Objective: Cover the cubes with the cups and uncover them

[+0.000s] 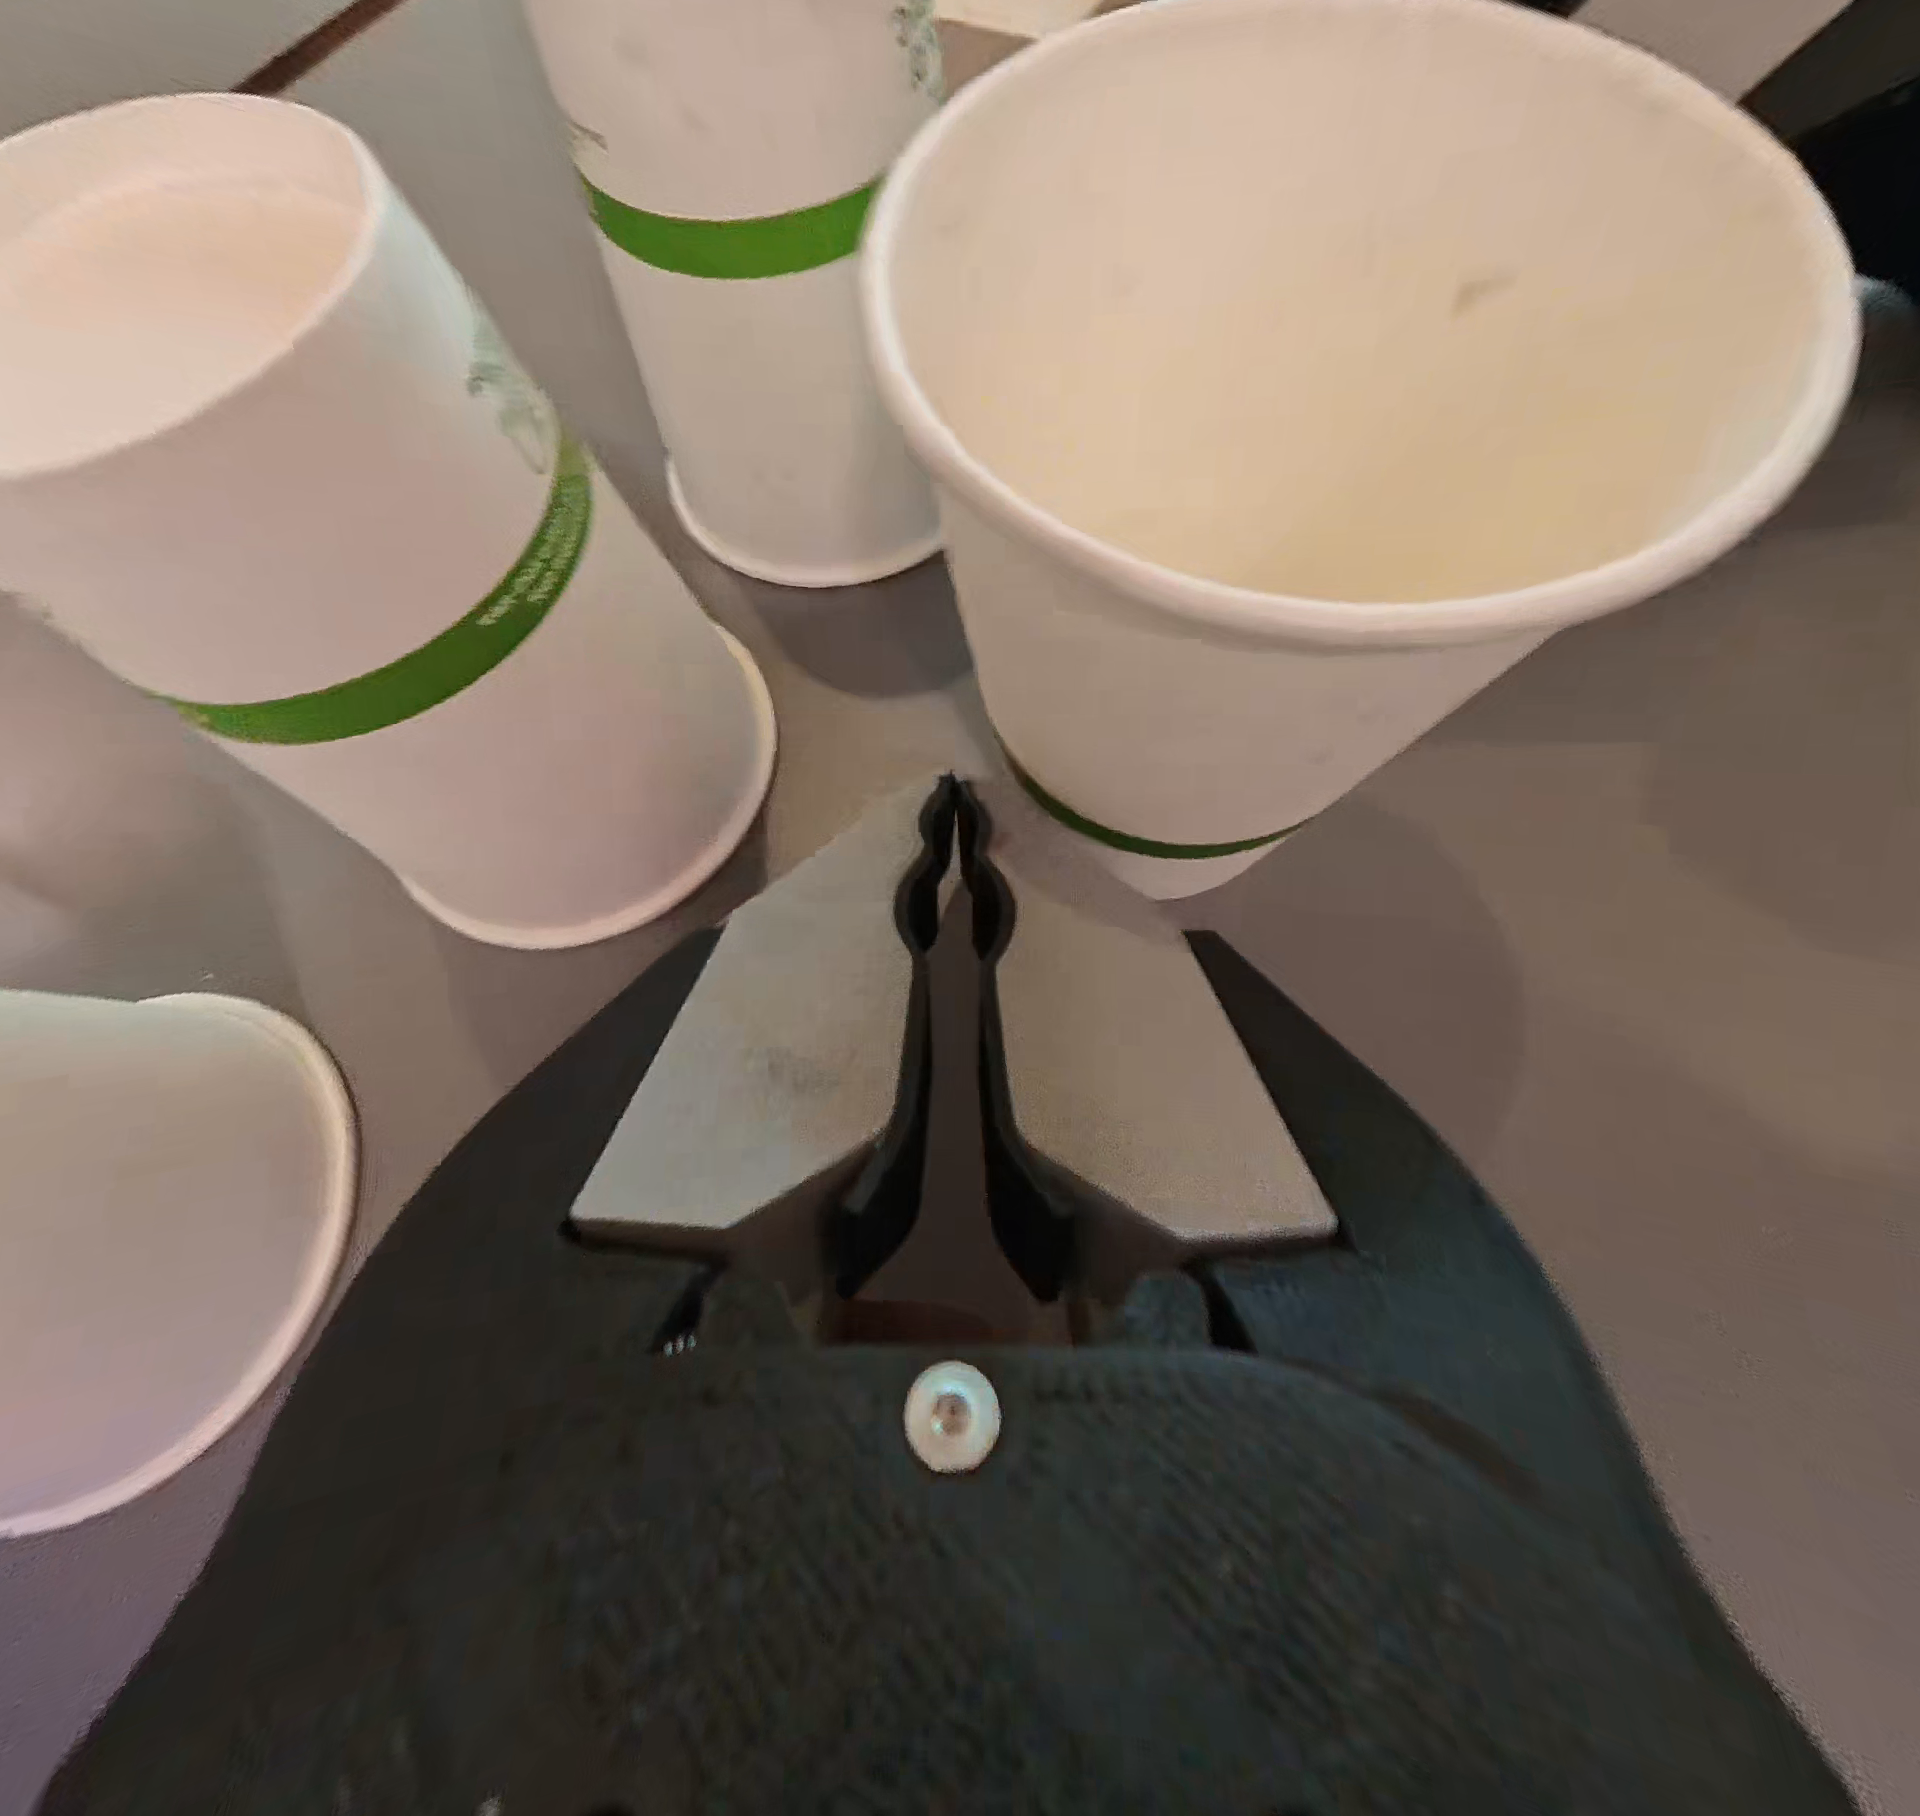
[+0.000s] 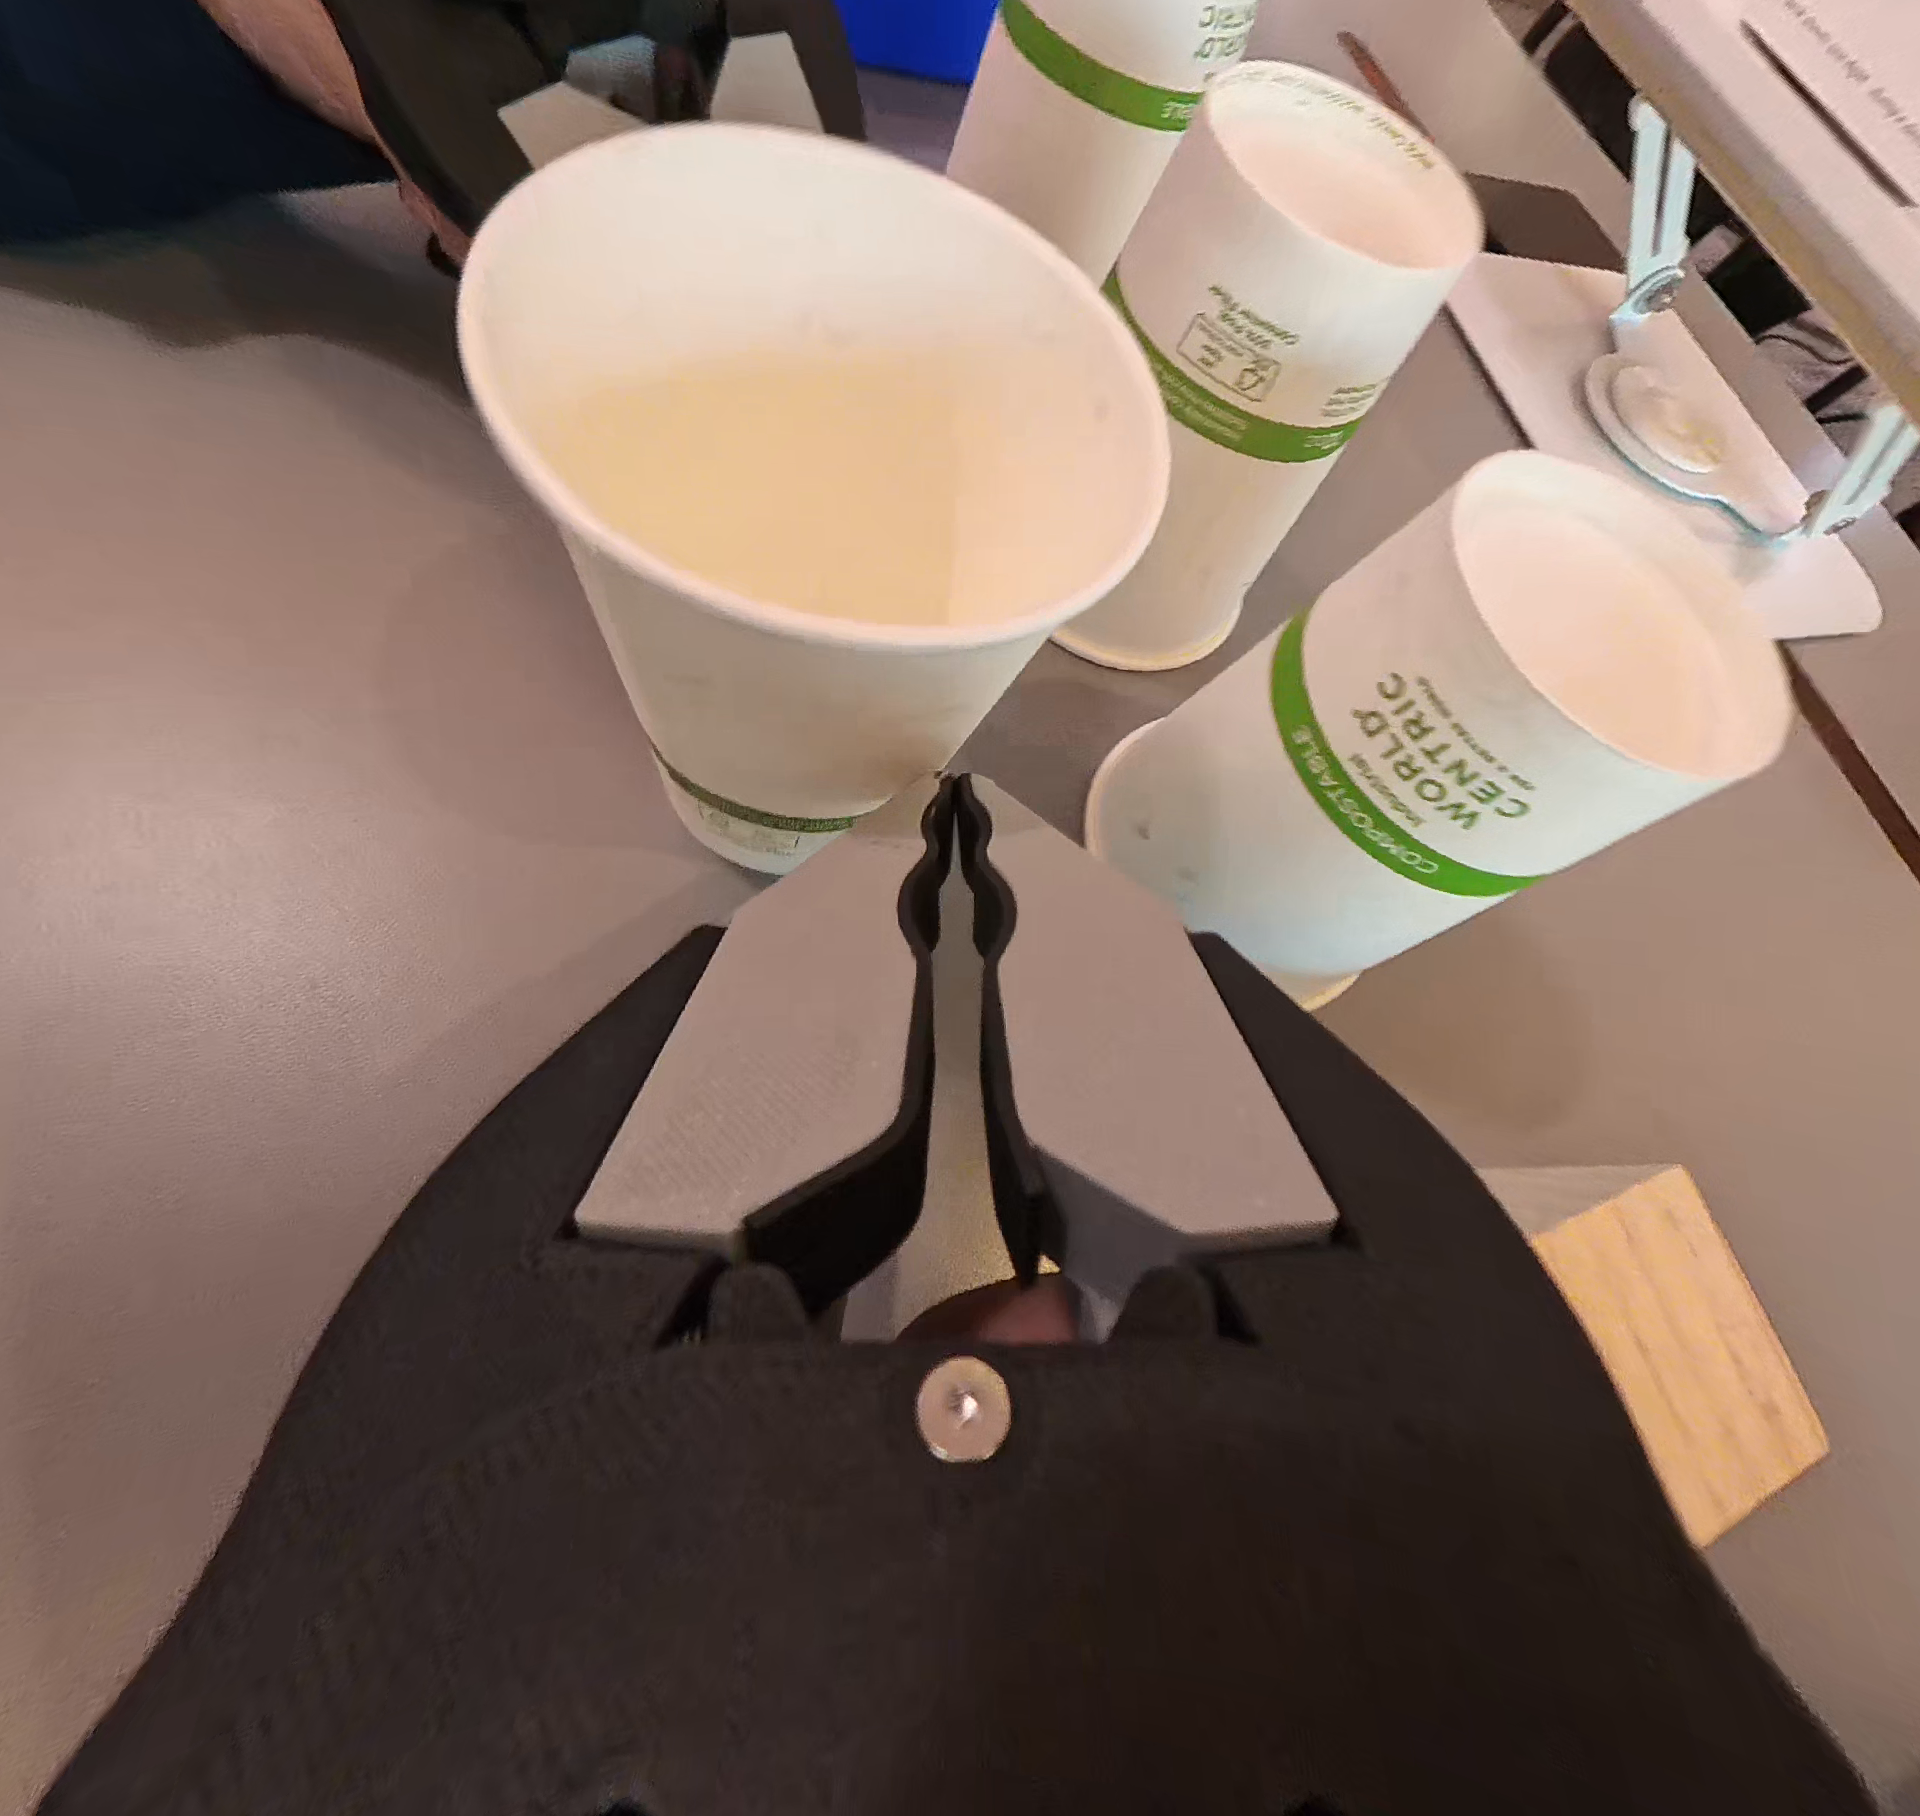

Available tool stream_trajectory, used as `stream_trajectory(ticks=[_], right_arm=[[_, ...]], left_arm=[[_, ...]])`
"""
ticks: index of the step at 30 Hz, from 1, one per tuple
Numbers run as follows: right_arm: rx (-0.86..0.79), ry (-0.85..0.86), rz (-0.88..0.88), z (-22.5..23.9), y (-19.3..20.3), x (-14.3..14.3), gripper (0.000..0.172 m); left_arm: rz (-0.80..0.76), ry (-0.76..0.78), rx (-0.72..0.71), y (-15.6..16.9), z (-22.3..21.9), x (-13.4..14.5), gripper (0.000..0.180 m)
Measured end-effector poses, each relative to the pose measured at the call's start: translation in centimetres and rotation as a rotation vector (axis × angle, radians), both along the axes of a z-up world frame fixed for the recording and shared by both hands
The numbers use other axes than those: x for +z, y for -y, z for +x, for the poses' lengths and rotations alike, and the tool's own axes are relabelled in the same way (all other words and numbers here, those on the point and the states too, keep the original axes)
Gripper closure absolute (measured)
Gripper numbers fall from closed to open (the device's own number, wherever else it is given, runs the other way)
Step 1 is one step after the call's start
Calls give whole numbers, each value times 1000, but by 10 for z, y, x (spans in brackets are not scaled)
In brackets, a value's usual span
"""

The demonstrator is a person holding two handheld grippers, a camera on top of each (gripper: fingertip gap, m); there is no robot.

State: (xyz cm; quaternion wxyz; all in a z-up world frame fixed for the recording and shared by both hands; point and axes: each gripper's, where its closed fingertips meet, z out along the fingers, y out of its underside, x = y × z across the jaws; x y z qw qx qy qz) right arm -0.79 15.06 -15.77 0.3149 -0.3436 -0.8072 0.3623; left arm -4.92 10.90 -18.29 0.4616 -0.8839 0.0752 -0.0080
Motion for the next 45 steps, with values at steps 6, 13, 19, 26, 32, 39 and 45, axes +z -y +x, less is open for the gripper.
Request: stream_trajectory(ticks=[6,13,19,26,32,39,45], right_arm=[[69,49,32,8,12,-12,172],[207,135,69,30,26,-27,172],[269,108,22,40,30,-15,172],[-154,-360,-85,-11,-37,71,170],[-169,-373,-178,-20,-43,80,159],[-156,-304,-145,-48,-33,67,168],[-189,-232,-65,-54,-35,49,172]], left_arm=[[25,65,-120,5,23,8,180],[-61,106,-266,19,50,-3,180],[-79,98,-272,20,51,-6,180],[140,37,23,2,-8,31,180],[202,57,113,0,-25,40,177],[186,32,123,-1,-27,36,175],[186,30,116,-1,-26,36,174]])
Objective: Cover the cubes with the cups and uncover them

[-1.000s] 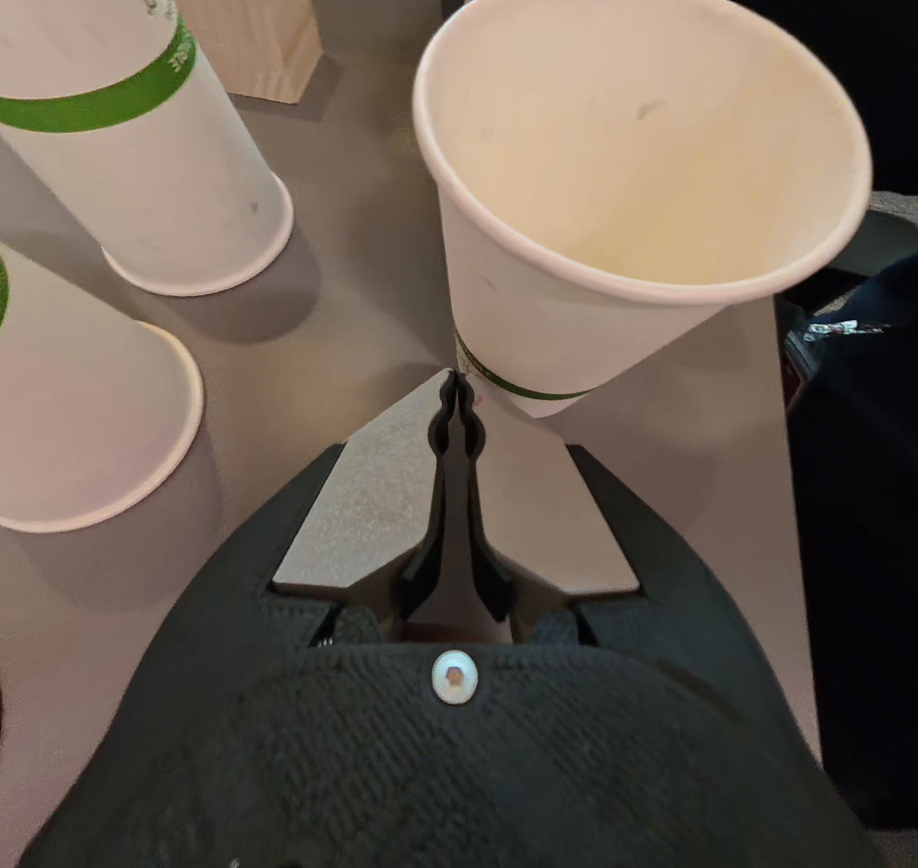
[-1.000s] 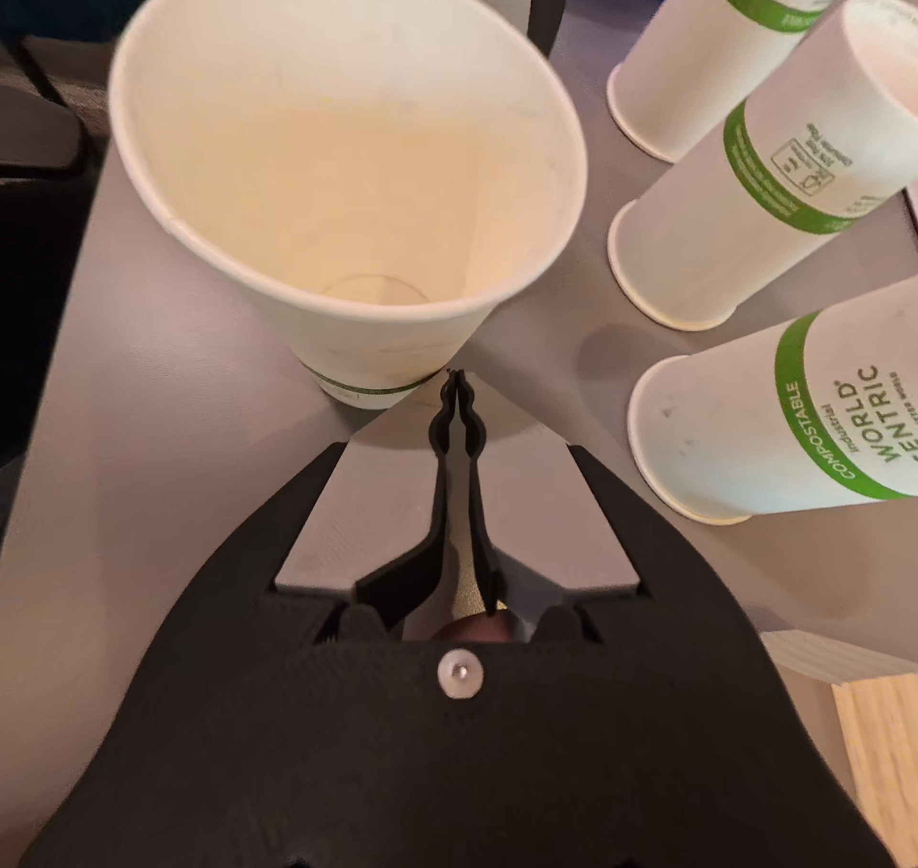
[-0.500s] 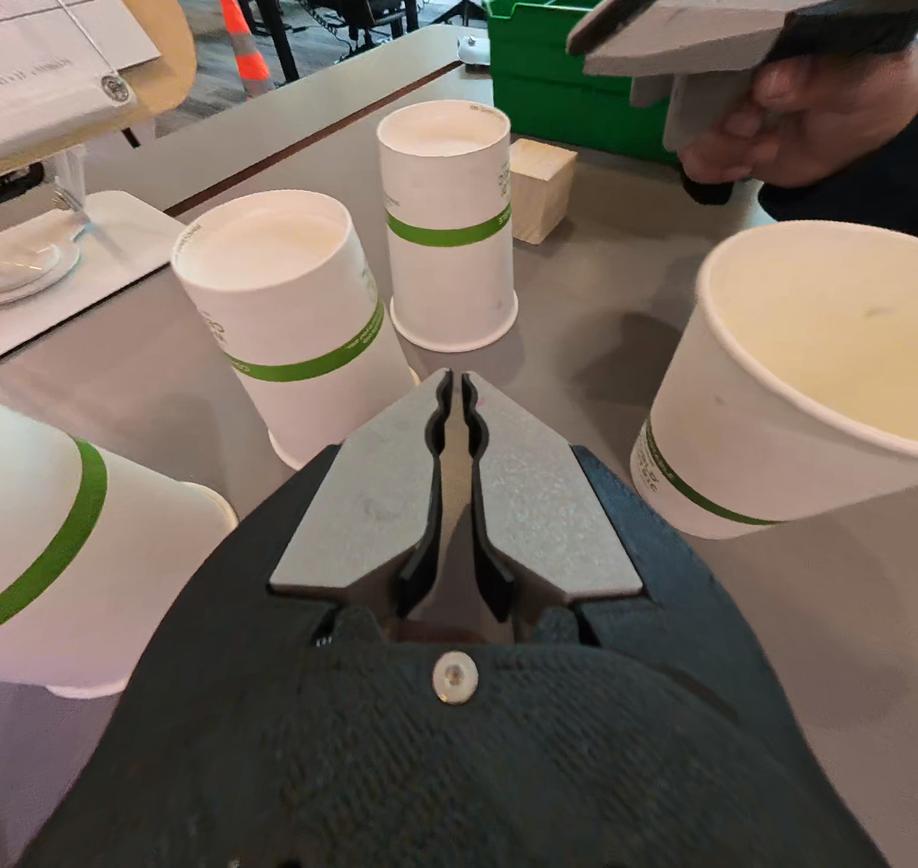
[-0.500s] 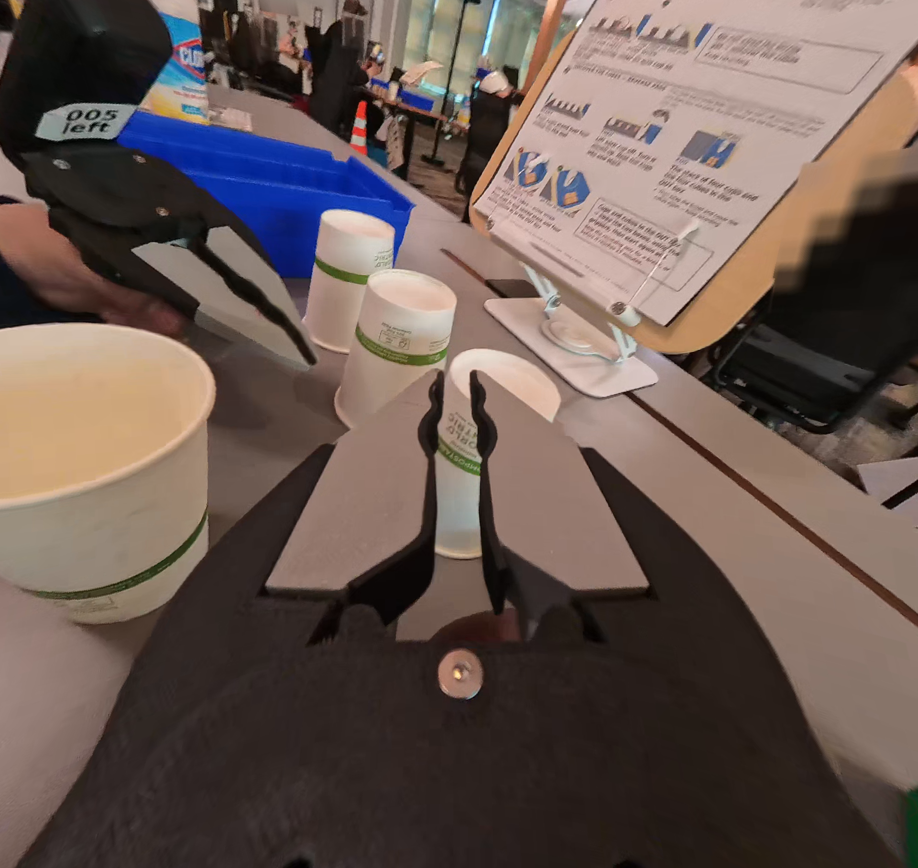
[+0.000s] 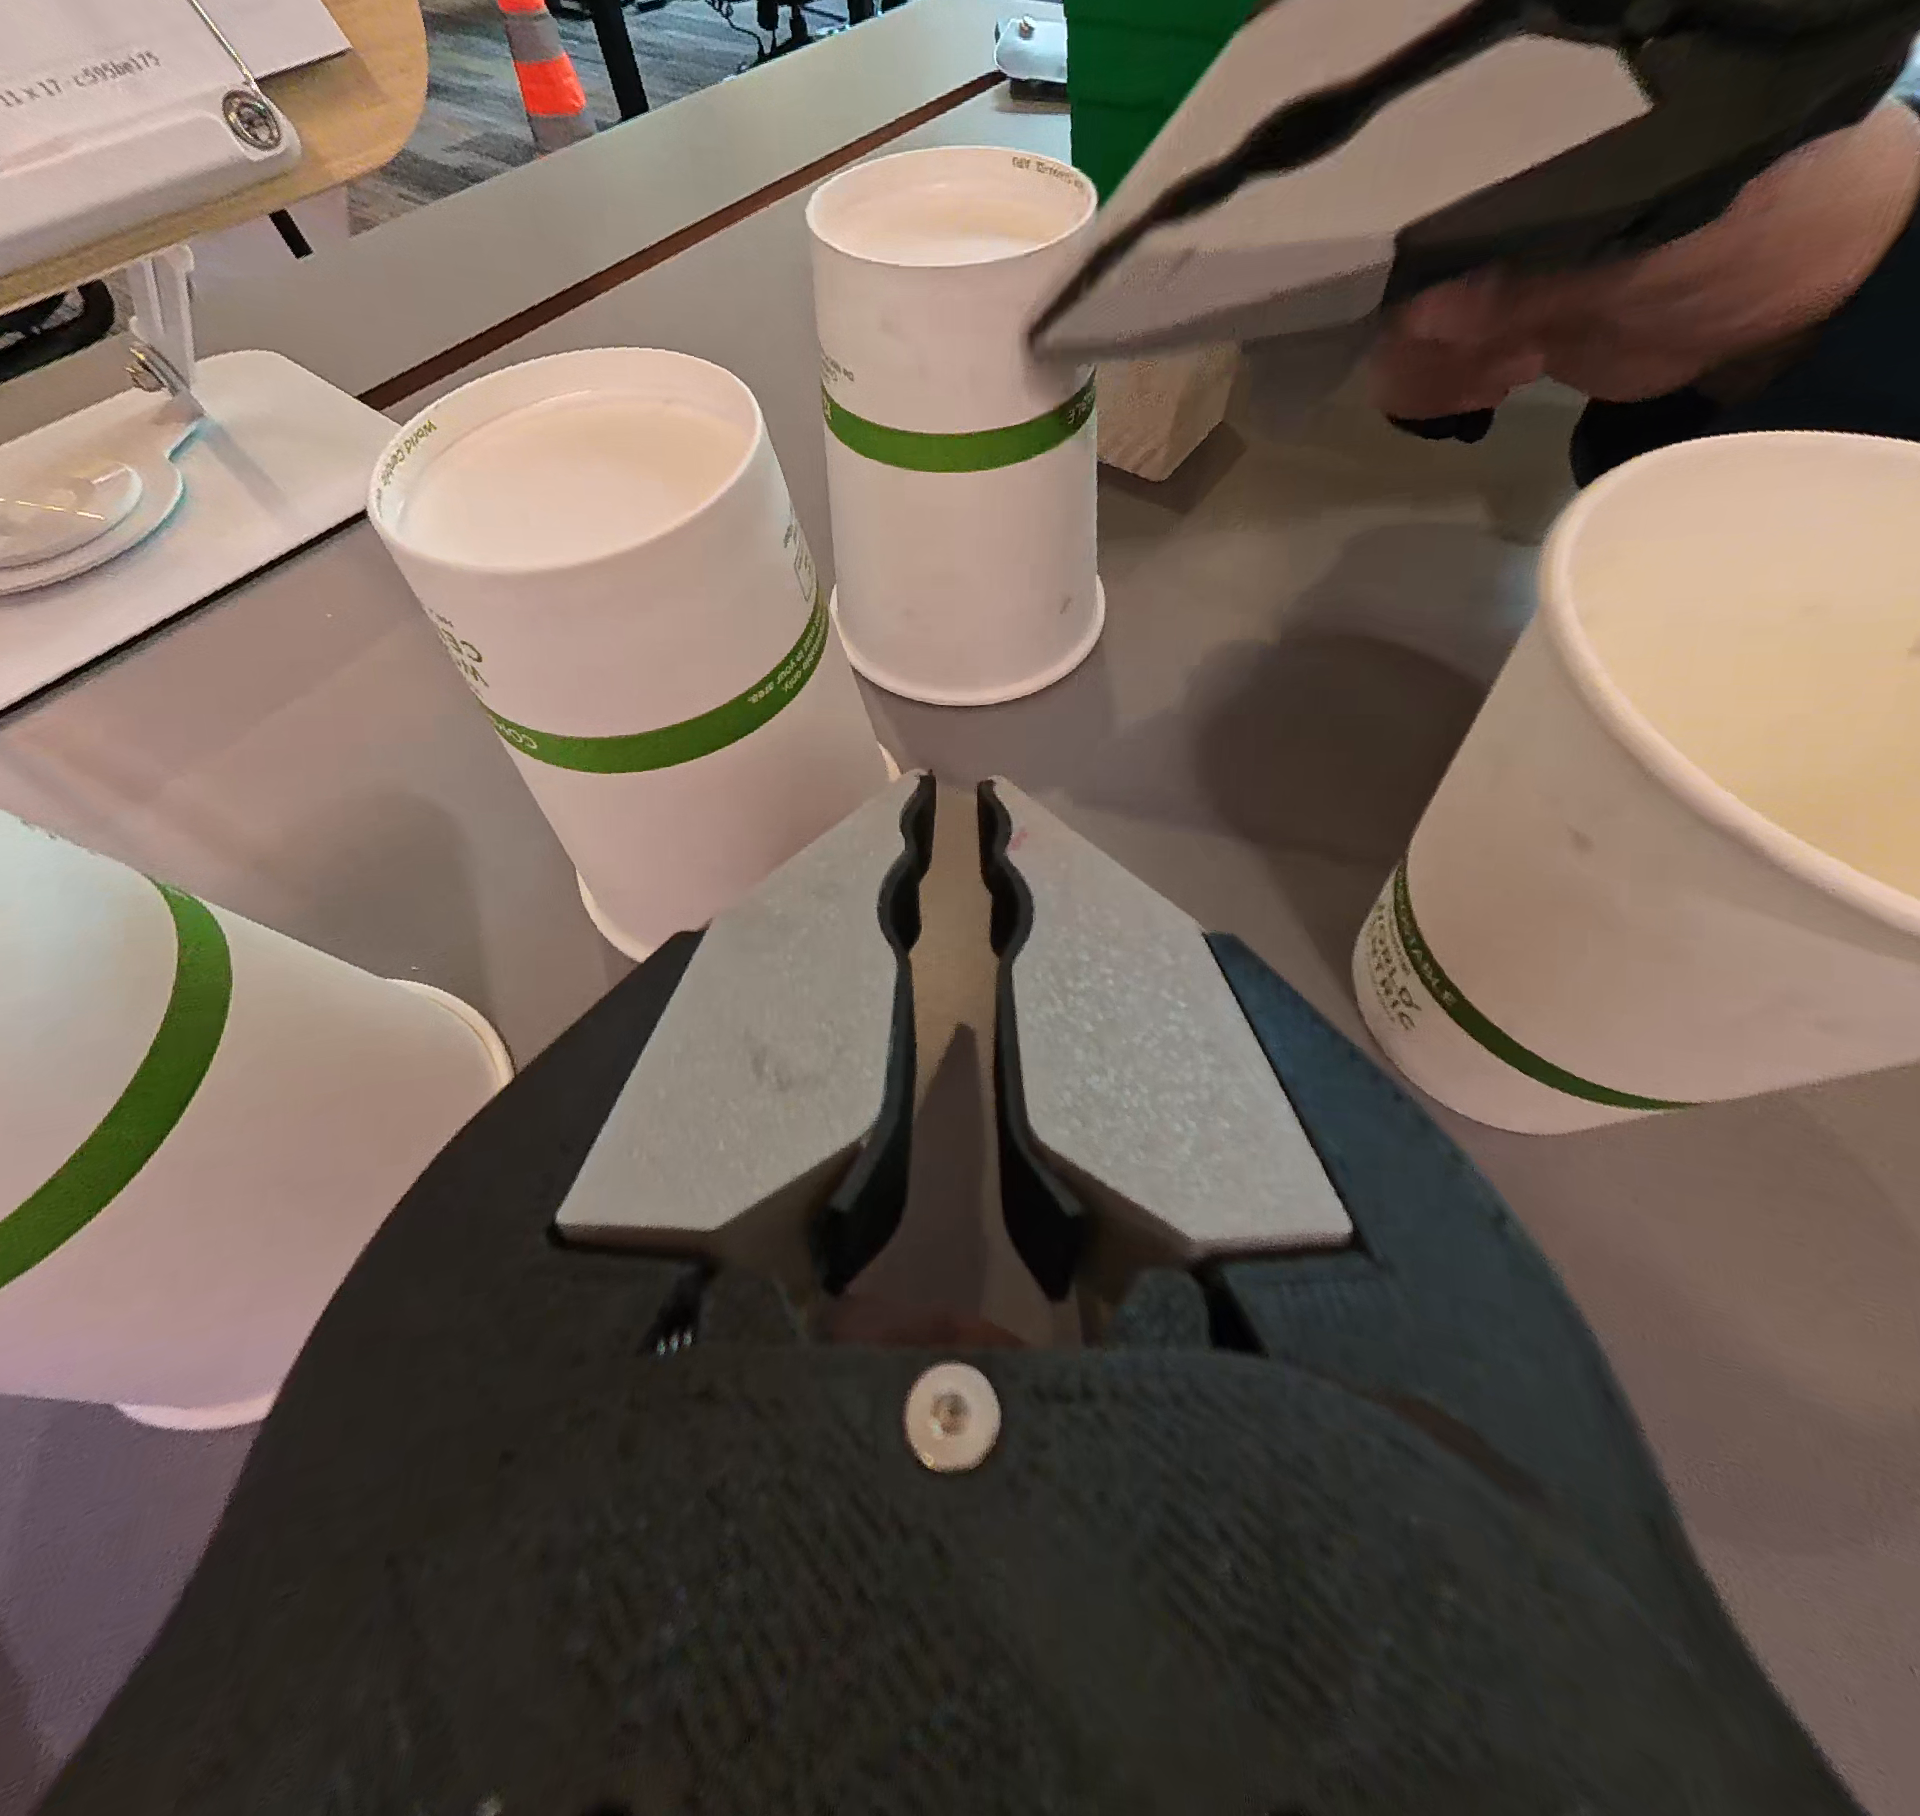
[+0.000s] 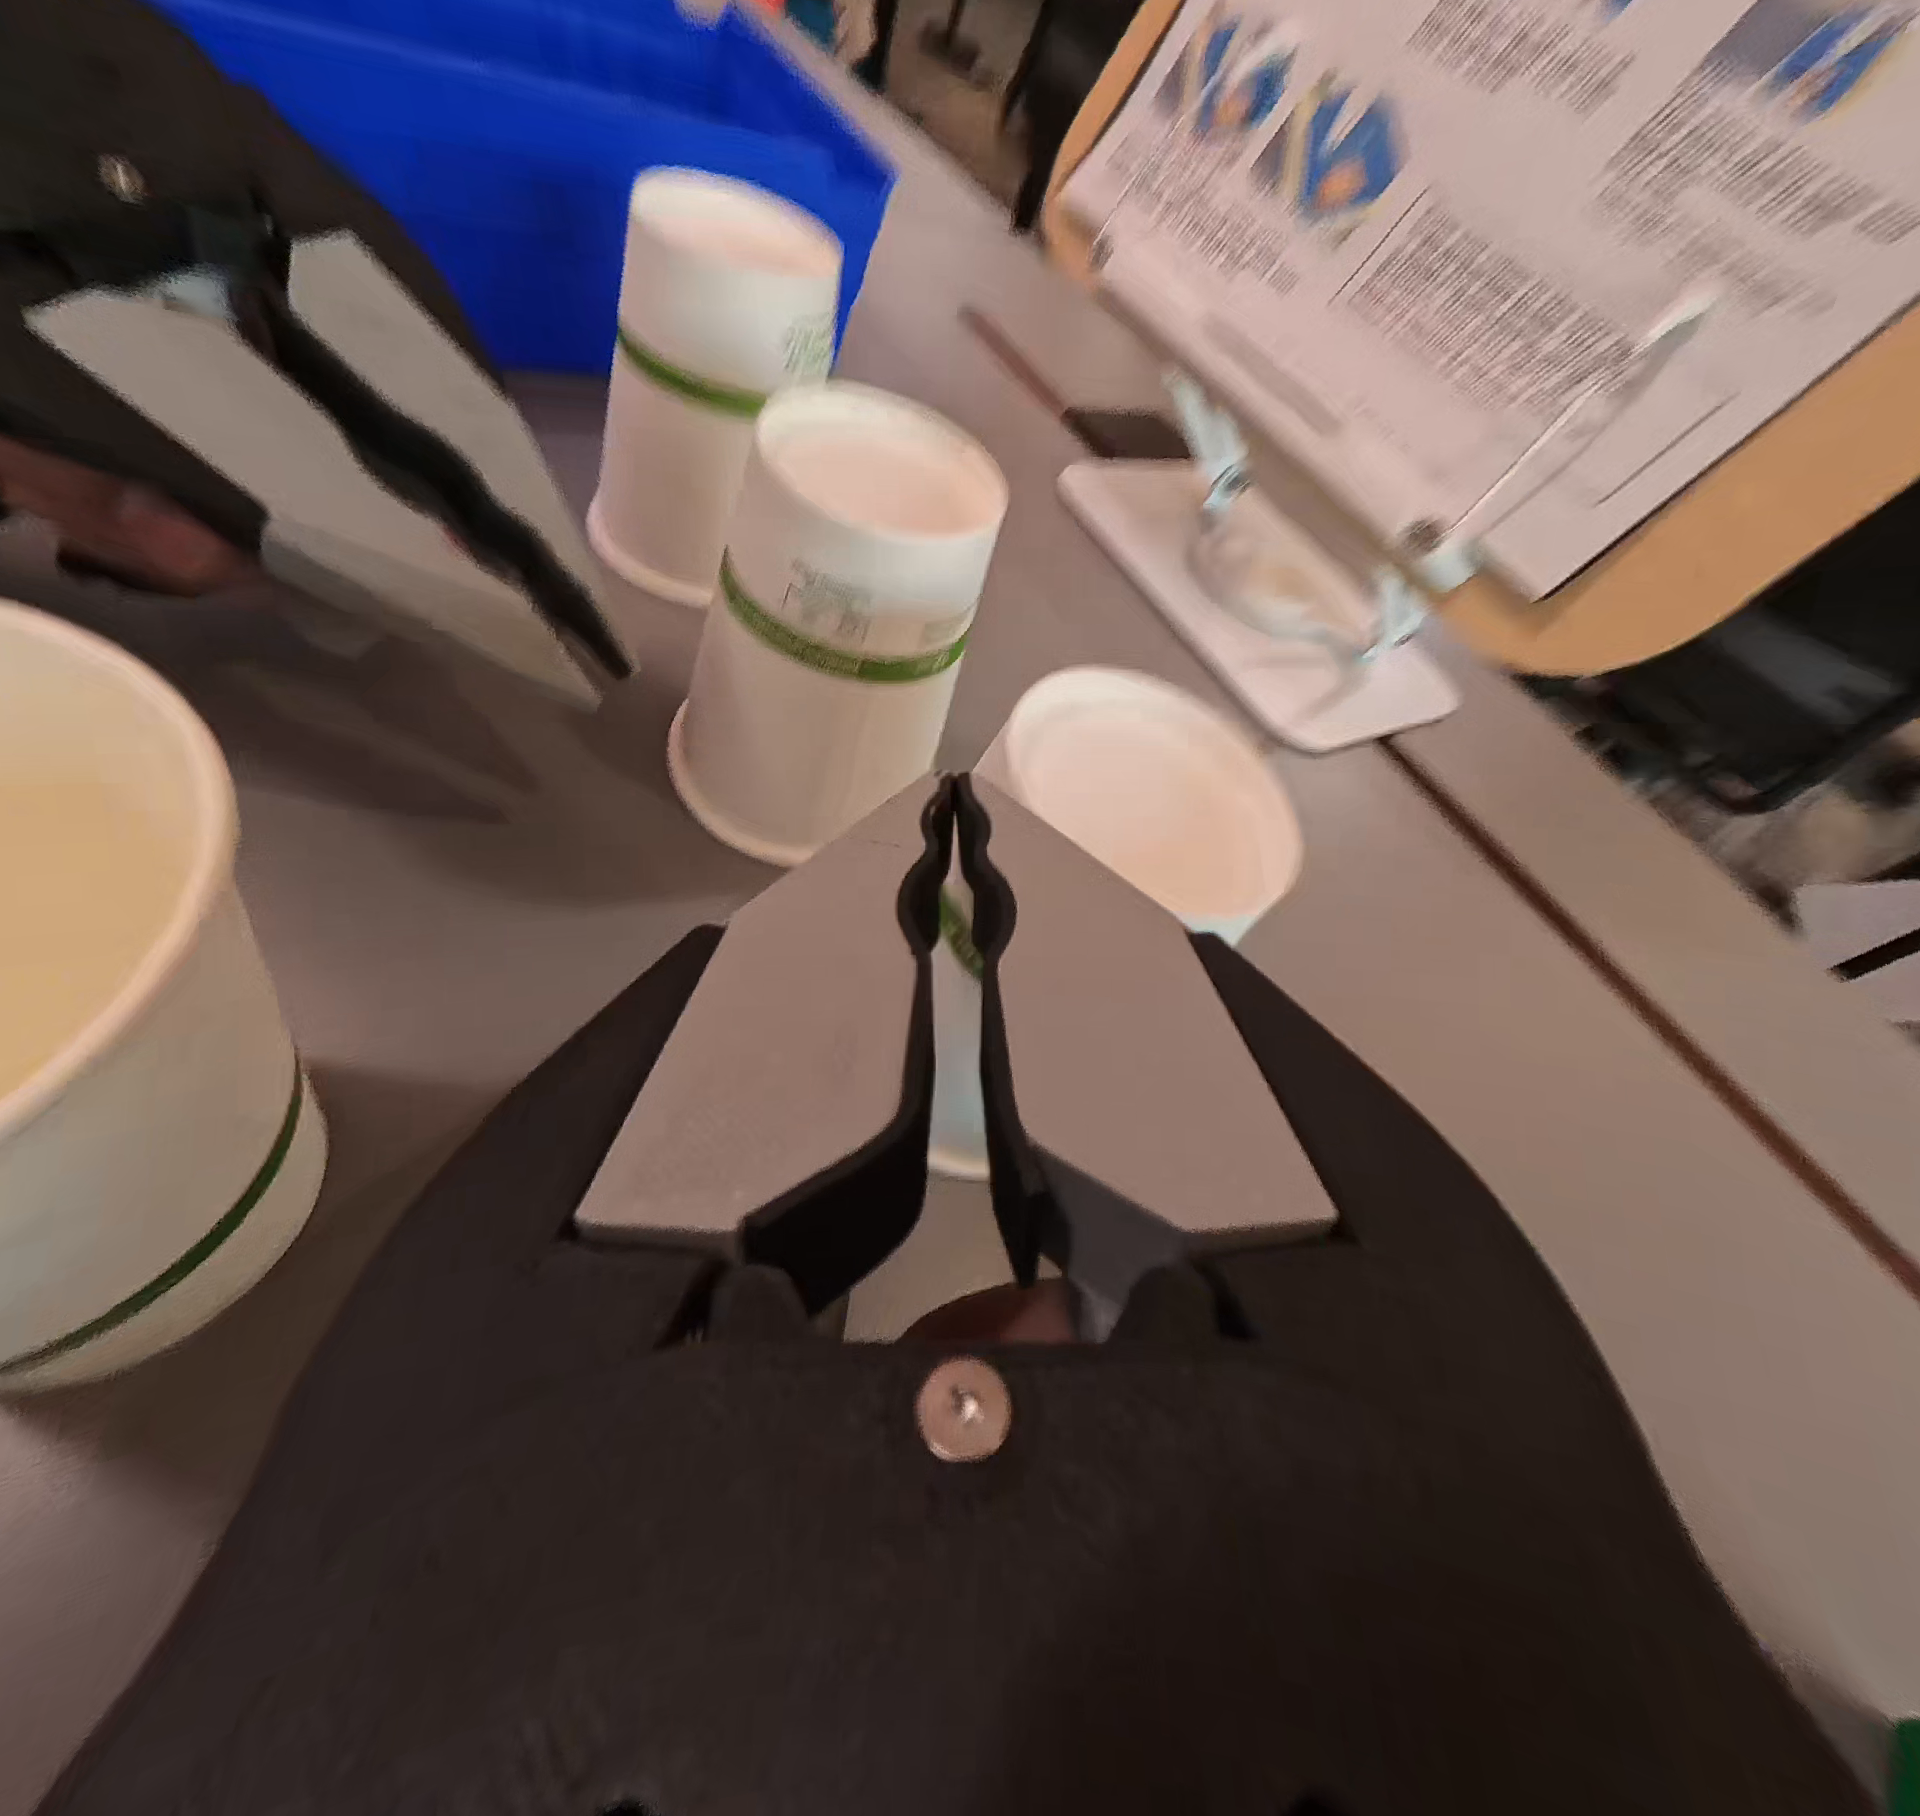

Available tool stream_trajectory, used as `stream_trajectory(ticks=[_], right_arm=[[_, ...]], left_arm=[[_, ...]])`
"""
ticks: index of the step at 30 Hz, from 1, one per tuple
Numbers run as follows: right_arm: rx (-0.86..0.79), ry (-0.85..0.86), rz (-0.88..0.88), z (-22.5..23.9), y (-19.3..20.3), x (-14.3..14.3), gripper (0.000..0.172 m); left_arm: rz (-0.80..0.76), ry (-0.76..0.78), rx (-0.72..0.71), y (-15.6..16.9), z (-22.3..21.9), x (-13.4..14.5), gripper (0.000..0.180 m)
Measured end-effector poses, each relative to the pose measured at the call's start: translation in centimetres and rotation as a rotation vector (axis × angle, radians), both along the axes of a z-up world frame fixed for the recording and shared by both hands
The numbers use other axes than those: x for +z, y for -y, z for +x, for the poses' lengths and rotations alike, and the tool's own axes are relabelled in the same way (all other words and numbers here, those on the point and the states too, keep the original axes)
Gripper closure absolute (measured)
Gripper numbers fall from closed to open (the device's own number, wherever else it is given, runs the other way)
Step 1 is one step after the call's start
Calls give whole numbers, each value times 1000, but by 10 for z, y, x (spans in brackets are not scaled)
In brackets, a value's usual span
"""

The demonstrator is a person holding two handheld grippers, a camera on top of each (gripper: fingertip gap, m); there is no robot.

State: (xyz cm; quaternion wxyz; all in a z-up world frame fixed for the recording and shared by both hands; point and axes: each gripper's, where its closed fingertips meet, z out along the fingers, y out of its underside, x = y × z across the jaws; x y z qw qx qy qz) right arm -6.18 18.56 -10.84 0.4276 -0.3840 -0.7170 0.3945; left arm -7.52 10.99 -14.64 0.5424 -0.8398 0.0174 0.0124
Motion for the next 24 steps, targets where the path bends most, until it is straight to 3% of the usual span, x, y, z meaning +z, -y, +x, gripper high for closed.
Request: stream_trajectory(ticks=[4,6,9,11,12,15,21,24], right_arm=[[2,-233,-105,13,4,54,172],[-3,-244,-155,14,1,60,172],[-49,-217,-150,6,-10,50,154],[-19,-96,-131,1,-7,24,172],[-14,-59,-145,-1,-6,17,172],[-51,-42,-153,-2,-13,18,172],[-3,-181,-203,6,-3,45,164],[-28,-71,-210,-1,-7,23,163]], left_arm=[[7,8,0,0,0,1,174],[2,11,2,0,-1,0,174],[-11,6,1,-1,-1,-3,173],[-14,-2,1,-1,0,-4,173],[-14,-3,1,-1,0,-4,173],[-14,0,4,-1,-1,-4,173],[-21,4,1,-1,-1,-6,173],[-24,-5,-1,-1,0,-6,173]])
